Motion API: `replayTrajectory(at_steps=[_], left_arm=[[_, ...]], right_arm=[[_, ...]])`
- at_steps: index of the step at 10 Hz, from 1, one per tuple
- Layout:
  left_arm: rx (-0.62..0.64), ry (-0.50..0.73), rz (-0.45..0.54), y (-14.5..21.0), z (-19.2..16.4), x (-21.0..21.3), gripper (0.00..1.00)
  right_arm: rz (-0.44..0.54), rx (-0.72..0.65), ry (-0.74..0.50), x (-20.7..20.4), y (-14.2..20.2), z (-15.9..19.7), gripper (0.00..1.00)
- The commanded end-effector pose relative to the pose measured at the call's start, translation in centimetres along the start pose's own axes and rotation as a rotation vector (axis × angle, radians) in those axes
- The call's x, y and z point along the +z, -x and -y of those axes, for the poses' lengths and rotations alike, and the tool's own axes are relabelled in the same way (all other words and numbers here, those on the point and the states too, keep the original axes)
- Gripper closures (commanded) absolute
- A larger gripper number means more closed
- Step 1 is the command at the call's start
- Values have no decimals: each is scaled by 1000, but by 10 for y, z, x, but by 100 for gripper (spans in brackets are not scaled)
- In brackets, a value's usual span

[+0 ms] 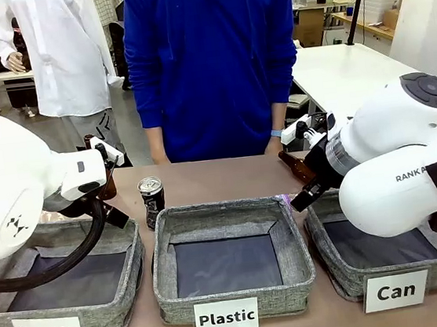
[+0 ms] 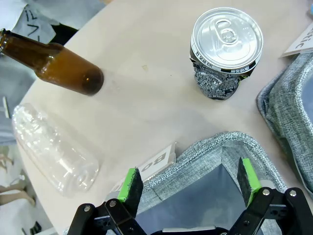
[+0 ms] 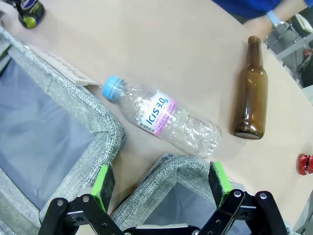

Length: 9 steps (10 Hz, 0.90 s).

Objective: Sort the can waste into the basket.
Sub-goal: Pick up the can waste from the table and place it in the right Fabric basket.

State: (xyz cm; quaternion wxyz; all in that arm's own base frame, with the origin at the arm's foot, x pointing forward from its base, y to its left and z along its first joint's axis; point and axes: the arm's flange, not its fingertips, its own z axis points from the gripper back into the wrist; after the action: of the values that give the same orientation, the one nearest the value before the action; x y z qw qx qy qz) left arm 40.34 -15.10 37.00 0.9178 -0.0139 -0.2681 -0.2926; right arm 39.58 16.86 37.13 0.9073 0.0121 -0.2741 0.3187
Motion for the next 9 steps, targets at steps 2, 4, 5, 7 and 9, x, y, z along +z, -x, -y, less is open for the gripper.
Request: replayTrajectory(at_steps=[2,4,5,7,9], left_arm=[[0,0,0,0,0,0,0],[0,0,0,0,0,0,0],[0,0,0,0,0,0,0],[73,259,-152,-9,-8,51,0],[320,327,-117,-13,-17,122,0]], right_arm=[[0,-1,0,0,0,0,0],[0,-1,0,0,0,0,0],[0,0,0,0,0,0,0],[-18,-48,-76,51,-15,2,0],[-35,-399,-70,123,-19,3,0]])
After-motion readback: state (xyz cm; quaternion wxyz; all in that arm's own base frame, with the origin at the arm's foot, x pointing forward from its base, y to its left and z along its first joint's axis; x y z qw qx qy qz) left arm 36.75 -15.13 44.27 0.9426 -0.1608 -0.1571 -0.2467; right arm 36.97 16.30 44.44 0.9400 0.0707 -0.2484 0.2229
